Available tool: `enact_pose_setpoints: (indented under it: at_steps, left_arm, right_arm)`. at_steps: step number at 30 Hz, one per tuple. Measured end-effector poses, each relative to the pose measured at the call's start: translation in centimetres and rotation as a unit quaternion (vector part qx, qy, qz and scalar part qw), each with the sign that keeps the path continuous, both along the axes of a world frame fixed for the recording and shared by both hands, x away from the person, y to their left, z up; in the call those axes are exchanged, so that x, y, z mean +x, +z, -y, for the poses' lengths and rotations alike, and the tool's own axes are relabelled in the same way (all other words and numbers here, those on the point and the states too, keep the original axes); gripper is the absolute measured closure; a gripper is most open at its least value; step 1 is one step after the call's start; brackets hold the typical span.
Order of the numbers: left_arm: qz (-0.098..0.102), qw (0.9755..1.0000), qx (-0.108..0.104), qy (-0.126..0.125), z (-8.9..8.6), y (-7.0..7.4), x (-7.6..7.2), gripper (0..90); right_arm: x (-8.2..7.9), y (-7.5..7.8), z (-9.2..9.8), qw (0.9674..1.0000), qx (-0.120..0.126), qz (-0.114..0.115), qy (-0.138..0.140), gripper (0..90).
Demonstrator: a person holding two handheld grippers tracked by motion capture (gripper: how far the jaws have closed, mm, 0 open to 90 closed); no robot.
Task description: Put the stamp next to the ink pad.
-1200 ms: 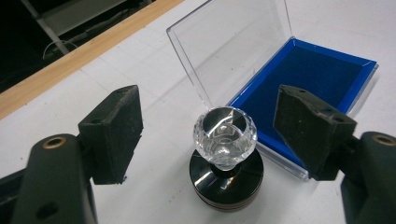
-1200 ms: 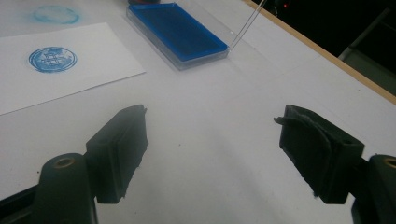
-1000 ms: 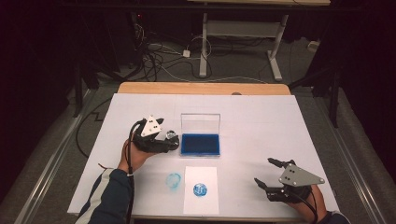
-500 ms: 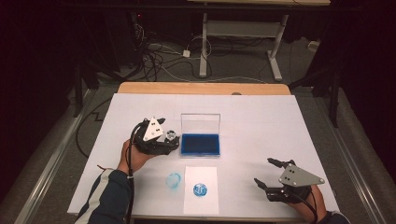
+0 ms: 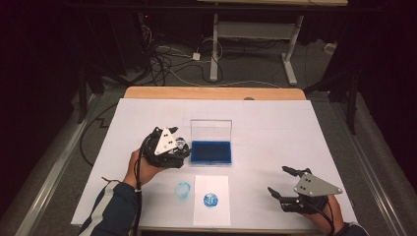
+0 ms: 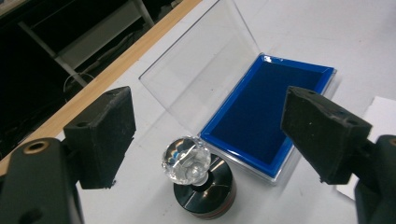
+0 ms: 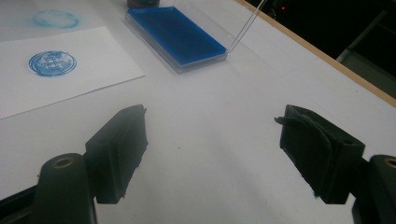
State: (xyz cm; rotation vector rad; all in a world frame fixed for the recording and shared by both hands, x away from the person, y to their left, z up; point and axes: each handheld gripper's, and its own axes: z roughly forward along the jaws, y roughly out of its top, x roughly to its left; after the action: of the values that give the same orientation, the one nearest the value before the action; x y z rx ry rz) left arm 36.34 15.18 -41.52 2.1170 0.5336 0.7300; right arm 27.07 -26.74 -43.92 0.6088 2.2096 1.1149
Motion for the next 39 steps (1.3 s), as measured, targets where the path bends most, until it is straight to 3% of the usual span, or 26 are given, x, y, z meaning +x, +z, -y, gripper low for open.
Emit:
enact_pose_setpoints:
  at_steps: [4,23,32,35,39]
  left_arm:
    - [-0.002,0.9999,-0.003,-0.013,0.0,0.4,-0.6,17.1]
    - [0.029,0.9988,0.001,-0.038,0.0,1.5,-4.0,17.1]
    - [0.042,0.9985,0.008,-0.035,-0.6,1.3,-5.3,17.1]
    - [0.049,0.9983,-0.001,-0.031,-1.1,1.2,-5.8,17.1]
    - [0.052,0.9983,0.007,-0.025,-1.6,0.8,-6.3,17.1]
  right_arm:
    - [0.0,0.0,0.0,1.0,0.0,0.001,0.0,23.4]
    - [-0.3,0.4,0.0,0.9998,0.012,0.016,0.001,23.4]
    - [-0.4,0.3,0.0,0.9998,0.009,0.015,0.001,23.4]
    - [-0.3,0.3,0.0,0.9998,0.009,0.015,0.001,23.4]
    - [-0.3,0.3,0.0,0.9998,0.009,0.015,0.001,23.4]
